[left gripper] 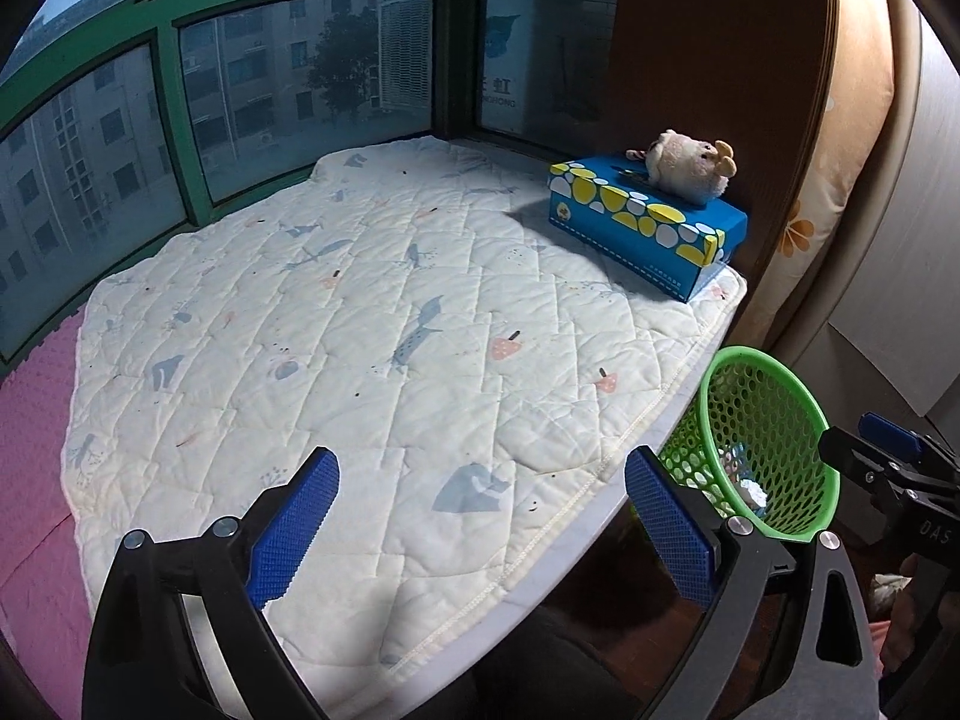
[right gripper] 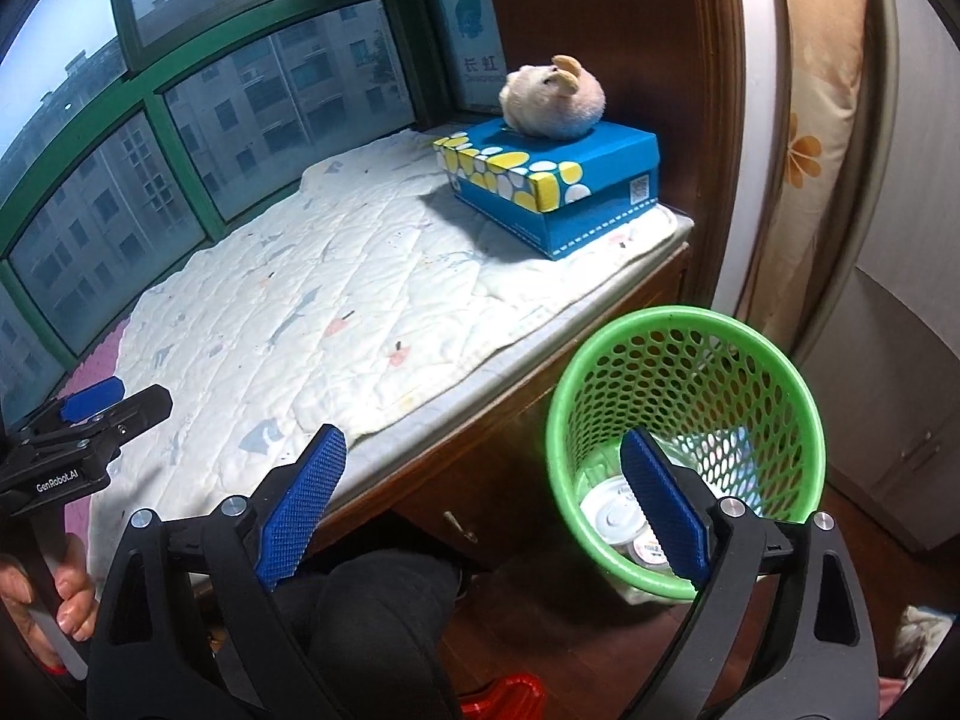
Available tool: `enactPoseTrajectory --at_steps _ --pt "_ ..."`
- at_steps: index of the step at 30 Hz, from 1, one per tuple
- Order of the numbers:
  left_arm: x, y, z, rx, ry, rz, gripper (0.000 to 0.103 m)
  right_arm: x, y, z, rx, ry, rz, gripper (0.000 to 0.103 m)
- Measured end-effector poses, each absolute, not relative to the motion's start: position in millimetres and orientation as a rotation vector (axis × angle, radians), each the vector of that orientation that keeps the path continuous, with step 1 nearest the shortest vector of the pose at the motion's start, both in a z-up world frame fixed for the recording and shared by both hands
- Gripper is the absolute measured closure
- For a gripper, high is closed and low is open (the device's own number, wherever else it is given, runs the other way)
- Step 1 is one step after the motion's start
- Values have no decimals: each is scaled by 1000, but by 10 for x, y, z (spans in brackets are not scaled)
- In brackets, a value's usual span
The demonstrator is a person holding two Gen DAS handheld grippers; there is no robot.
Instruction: Collect trash
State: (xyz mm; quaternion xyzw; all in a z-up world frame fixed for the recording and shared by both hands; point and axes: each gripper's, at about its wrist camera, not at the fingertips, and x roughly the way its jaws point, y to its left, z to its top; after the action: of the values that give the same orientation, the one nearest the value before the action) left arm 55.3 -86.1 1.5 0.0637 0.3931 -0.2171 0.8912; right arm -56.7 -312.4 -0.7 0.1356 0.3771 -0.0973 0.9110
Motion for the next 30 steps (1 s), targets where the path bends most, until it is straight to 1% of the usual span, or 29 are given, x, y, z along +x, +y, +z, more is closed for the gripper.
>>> enactPoseTrajectory --at_steps 6,17,30 --pt "506 -597 81 109 801 -391 9 -506 -2875 89 232 754 -167 7" --pt "429 -196 100 61 795 -300 9 -430 -2486 161 166 733 -97 5" --pt "375 -68 63 39 805 -259 9 -424 -2417 160 169 735 -86 5"
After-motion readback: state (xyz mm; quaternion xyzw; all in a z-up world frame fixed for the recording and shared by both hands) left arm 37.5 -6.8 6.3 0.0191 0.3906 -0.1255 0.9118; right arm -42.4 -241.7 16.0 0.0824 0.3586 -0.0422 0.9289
